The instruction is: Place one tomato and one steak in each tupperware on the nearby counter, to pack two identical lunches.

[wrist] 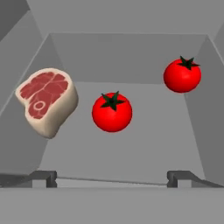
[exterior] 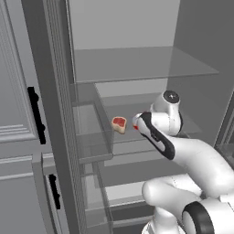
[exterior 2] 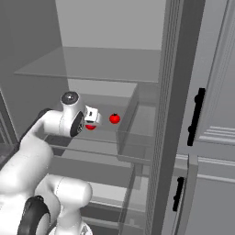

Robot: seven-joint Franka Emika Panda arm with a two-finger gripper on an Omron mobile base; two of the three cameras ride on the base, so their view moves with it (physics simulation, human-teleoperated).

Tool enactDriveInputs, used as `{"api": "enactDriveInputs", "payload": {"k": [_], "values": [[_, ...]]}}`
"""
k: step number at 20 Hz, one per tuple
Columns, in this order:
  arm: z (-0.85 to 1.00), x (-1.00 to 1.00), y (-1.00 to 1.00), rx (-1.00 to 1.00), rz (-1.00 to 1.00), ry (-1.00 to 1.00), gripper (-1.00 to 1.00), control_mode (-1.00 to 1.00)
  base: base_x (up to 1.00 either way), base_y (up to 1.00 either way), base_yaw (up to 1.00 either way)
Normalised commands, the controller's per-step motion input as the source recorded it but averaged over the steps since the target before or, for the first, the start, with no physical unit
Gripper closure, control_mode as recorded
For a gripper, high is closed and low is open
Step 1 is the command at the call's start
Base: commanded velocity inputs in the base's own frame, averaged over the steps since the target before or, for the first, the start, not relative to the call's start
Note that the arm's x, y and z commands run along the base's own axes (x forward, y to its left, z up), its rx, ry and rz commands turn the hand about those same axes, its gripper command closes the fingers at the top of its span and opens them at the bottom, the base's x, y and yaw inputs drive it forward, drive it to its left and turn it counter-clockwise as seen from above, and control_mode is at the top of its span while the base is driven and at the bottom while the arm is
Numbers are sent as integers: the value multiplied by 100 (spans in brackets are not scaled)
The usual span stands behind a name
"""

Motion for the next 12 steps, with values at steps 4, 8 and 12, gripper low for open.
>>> {"api": "enactDriveInputs", "payload": {"k": [4, 8, 12], "values": [[-17, 31, 2, 0, 1, 7, -100, -100, 0, 0, 0], [-12, 36, 13, 0, 0, 3, -100, -100, 0, 0, 0], [-29, 31, 12, 0, 0, 3, -100, -100, 0, 0, 0]]}}
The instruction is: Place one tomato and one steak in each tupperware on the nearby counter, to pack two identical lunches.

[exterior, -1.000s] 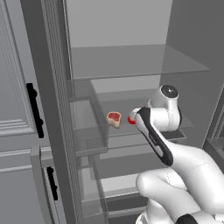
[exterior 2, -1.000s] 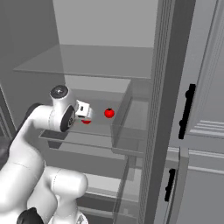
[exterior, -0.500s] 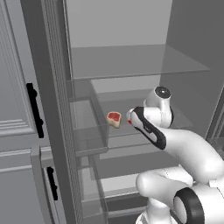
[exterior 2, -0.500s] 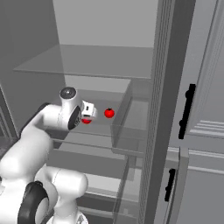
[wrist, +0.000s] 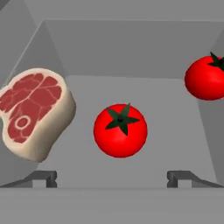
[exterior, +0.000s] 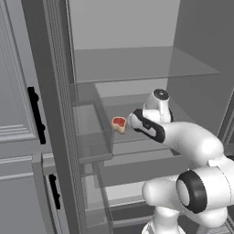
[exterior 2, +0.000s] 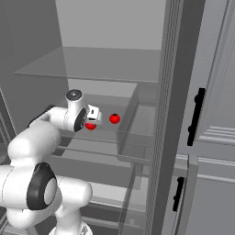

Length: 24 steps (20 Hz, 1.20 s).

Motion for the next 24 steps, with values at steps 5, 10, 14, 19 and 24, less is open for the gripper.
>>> {"api": "enactDriveInputs", "payload": {"k": [5, 10, 14, 19, 24], "values": [[-30, 28, 0, 0, 0, 1, -100, -100, 0, 0, 0], [-22, 40, 0, 0, 0, 4, -100, -100, 0, 0, 0], [-18, 23, 0, 0, 0, 5, -100, -100, 0, 0, 0], [-25, 15, 0, 0, 0, 9, -100, -100, 0, 0, 0], [-28, 3, 0, 0, 0, 5, -100, -100, 0, 0, 0]]}}
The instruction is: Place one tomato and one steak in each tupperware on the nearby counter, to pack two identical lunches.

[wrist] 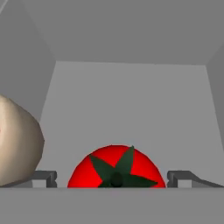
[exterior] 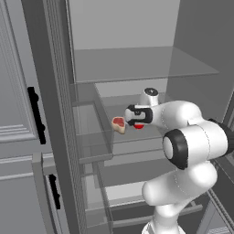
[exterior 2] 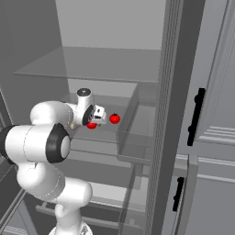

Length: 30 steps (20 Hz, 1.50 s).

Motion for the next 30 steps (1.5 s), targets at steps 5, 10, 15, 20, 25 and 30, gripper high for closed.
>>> {"api": "enactDriveInputs", "payload": {"k": [5, 10, 15, 20, 25, 30], "values": [[-33, -33, 0, 0, 0, 1, -100, -100, 0, 0, 0], [-33, -7, 0, 0, 0, 5, 100, -100, 0, 0, 0], [-41, 31, 0, 0, 1, -1, 100, -100, 0, 0, 0], [-29, -58, -1, 3, 6, -5, 100, -100, 0, 0, 0], [26, -100, -2, 2, 1, -1, 100, -100, 0, 0, 0], [97, -100, -3, 0, -2, -13, 100, -100, 0, 0, 0]]}}
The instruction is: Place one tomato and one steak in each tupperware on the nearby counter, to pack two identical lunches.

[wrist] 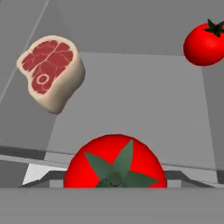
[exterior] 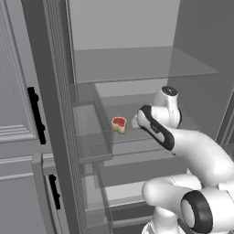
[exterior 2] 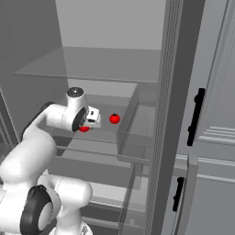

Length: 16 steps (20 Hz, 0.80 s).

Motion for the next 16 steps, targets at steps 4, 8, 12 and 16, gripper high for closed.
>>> {"api": "enactDriveInputs", "payload": {"k": [4, 8, 12, 16], "values": [[100, -100, -5, -7, -5, -2, 100, -100, 0, 0, 0], [100, -100, -19, -5, -4, 0, 100, -100, 0, 0, 0], [83, -98, -25, 0, 0, -7, 100, -100, 0, 0, 0], [65, -79, 0, -1, 0, 0, 100, -100, 0, 0, 0]]}}
